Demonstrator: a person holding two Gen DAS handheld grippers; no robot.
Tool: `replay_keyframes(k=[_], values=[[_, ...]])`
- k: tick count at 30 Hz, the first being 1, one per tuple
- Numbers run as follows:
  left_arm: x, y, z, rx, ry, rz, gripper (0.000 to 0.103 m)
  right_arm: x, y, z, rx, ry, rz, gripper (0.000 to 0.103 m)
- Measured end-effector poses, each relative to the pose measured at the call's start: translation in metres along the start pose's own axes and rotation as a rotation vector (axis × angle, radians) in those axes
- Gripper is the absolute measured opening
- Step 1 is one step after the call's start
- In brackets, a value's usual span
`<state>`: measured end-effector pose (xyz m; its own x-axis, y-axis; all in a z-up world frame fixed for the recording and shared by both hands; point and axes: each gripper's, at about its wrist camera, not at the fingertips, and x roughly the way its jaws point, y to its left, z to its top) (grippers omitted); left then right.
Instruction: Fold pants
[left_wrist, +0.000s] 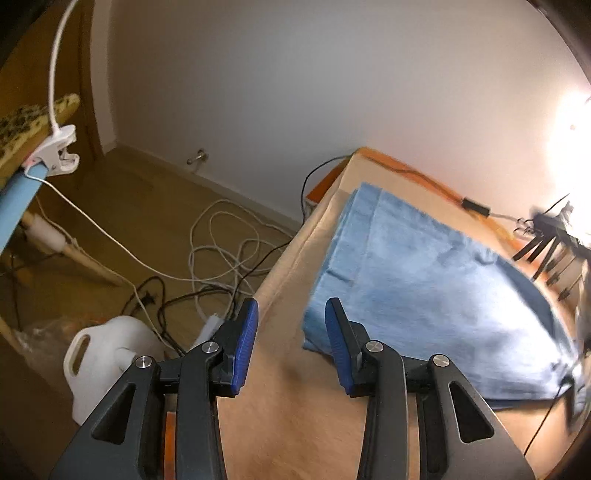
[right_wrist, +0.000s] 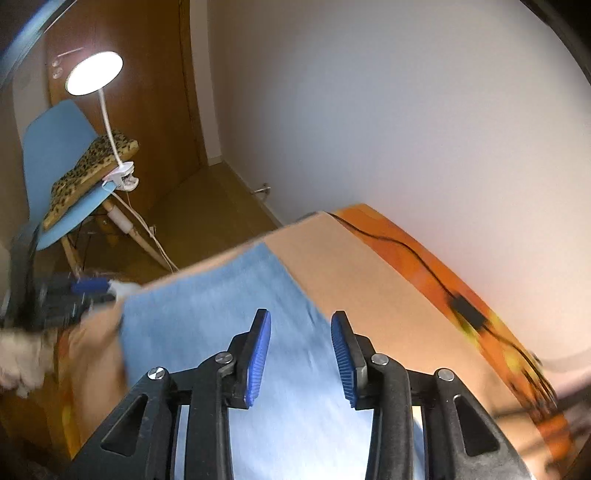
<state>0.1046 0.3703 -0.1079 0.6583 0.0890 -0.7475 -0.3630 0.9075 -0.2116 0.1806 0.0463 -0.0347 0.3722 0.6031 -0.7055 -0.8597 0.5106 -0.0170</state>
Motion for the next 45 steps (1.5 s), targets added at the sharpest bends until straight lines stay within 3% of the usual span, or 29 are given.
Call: replay_keyframes(k=[13,20,26,31,36,41,45], values=[[-0.064,-0.121,-0.008,0.141,-0.054,-0.218,0.037,-0.229,-0.052,-0.147,0.192,-0.053,-0.244,0.043],[-0.072,-0.206,-0.038,0.222,-0.022,-0.324,0.037,-0.316,-0.072,-0.234,0.302,-0.046,-0.367,0.043],[-0.081,-0.269,-0.073,0.254,0.008,-0.408,0.037,-0.381,-0.101,-0.331,0.438,-0.015,-0.445,0.043],[-0.075,-0.317,-0.105,0.283,0.074,-0.456,0.037,-0.408,-0.118,-0.399,0.521,0.021,-0.513,0.044],[-0.064,-0.371,-0.133,0.376,0.11,-0.468,0.037,-0.413,-0.128,-0.462,0.599,0.066,-0.545,0.06],[-0.049,-0.411,-0.153,0.47,0.157,-0.465,0.037,-0.4,-0.154,-0.521,0.762,0.091,-0.479,0.066],[-0.035,-0.418,-0.161,0.509,0.175,-0.434,0.037,-0.387,-0.166,-0.55,0.837,0.106,-0.461,0.066]])
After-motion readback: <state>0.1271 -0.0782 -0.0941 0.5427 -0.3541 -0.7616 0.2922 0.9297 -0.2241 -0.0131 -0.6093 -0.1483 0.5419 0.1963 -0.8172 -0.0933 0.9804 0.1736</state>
